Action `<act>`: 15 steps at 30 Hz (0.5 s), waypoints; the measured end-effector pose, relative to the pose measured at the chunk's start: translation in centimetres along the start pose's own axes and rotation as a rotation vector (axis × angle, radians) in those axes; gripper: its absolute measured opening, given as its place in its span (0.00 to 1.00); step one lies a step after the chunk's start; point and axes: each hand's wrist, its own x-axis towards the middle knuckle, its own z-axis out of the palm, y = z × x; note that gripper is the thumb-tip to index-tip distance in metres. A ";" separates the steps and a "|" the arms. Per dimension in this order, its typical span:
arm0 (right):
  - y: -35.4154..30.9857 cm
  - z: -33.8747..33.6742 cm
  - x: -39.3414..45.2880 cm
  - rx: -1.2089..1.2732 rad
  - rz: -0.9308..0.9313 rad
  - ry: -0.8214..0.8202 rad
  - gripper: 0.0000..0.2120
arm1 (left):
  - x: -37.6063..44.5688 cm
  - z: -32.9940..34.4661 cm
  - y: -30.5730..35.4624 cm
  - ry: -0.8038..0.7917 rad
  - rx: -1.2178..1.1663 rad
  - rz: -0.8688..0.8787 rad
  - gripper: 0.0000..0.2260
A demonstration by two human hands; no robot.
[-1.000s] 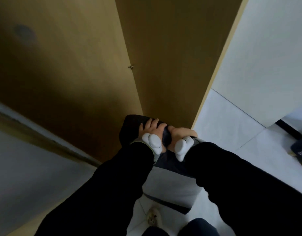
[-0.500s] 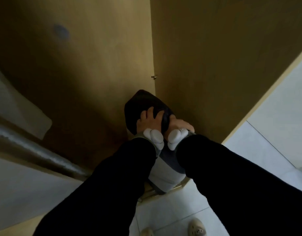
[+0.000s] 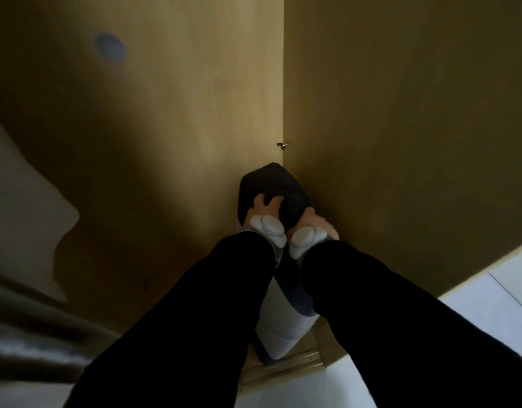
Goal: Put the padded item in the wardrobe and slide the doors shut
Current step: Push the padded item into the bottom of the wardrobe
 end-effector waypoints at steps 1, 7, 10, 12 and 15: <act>0.1 0.3 0.3 0.014 -0.004 0.000 0.28 | 0.3 0.2 0.0 -0.018 -0.061 -0.018 0.34; -1.1 -0.6 2.7 0.043 -0.011 0.023 0.32 | 3.0 0.6 -0.6 0.105 -0.209 0.046 0.31; -1.4 -0.2 3.4 0.013 0.044 0.076 0.31 | 3.4 0.8 -0.7 0.087 -0.169 0.042 0.32; -1.3 0.4 3.7 -0.010 0.087 0.116 0.32 | 3.6 1.0 -0.7 0.089 -0.167 0.024 0.33; -1.7 0.8 3.3 -0.079 0.100 0.166 0.36 | 3.6 0.9 -1.2 0.054 -0.177 -0.002 0.34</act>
